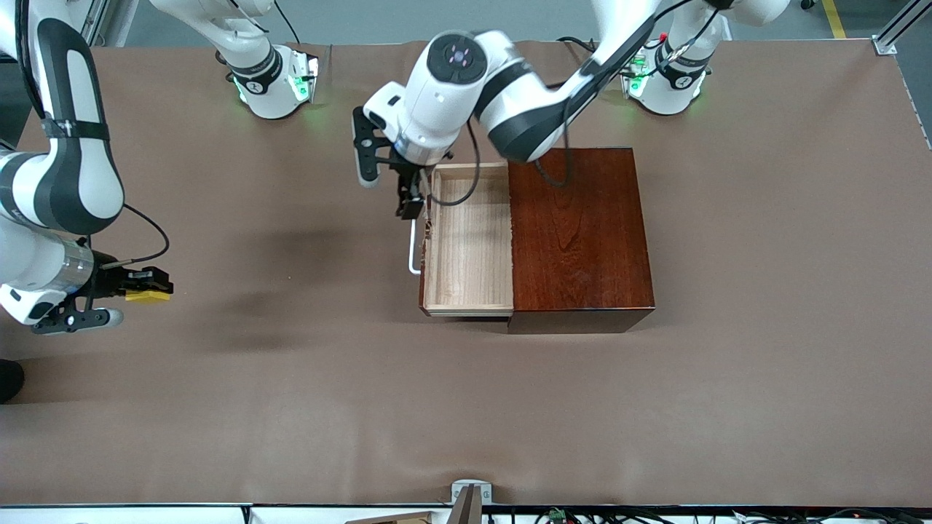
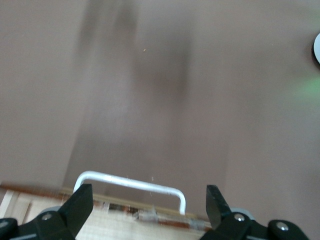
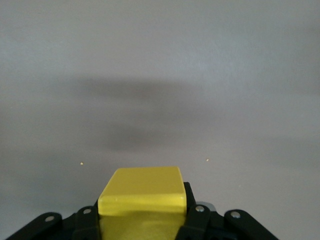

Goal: Open drawer, take yellow block, close drawer
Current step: 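Push the drawer shut with the left gripper while the right gripper carries the block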

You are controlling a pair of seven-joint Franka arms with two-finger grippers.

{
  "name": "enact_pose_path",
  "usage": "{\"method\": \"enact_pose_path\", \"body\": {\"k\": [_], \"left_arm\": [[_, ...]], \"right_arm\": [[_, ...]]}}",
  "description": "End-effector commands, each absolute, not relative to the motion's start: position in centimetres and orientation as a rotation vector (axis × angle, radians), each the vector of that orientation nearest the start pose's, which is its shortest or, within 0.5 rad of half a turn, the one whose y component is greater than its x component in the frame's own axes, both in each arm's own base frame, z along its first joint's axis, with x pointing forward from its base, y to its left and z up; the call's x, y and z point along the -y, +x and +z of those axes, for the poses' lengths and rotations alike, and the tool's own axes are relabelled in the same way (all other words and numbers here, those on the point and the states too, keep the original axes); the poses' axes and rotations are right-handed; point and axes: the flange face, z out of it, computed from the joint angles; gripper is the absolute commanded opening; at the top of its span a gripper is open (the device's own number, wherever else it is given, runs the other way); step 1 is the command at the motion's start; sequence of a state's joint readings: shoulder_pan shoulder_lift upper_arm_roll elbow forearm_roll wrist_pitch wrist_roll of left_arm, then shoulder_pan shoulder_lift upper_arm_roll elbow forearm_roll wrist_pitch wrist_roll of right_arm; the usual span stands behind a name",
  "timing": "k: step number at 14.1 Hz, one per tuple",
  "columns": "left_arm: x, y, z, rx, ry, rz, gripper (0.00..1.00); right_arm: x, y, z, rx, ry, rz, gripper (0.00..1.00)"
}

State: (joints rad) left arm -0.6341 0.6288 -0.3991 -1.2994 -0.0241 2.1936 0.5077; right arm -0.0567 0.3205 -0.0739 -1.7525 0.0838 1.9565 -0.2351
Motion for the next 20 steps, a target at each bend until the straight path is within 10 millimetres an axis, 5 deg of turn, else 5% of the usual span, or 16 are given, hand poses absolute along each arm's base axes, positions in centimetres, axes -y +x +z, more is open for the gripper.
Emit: {"method": "enact_pose_path", "body": {"k": [1, 5, 9, 20], "left_arm": [[61.1, 46.3, 40.4, -2.341, -2.466, -0.467, 1.00], [61.1, 47.2, 35.1, -2.417, -2.301, -0.436, 1.00], [61.4, 47.3, 31.9, -2.399, -2.242, -0.415, 1.00], [59.4, 47.5, 31.9, -2.378, -2.177, -0.193, 1.00]], "right_arm": [[7.1, 62.0, 37.5, -0.033, -3.075, 0.158, 0.00], [7.0, 62.5, 34.6, -0.076, -3.081, 0.144, 0.00], [5.1, 64.0, 31.2, -0.149, -3.098, 0.086, 0.00], [7.0, 65.2, 21.0, -0.178, -3.121, -0.023, 0.00]]}}
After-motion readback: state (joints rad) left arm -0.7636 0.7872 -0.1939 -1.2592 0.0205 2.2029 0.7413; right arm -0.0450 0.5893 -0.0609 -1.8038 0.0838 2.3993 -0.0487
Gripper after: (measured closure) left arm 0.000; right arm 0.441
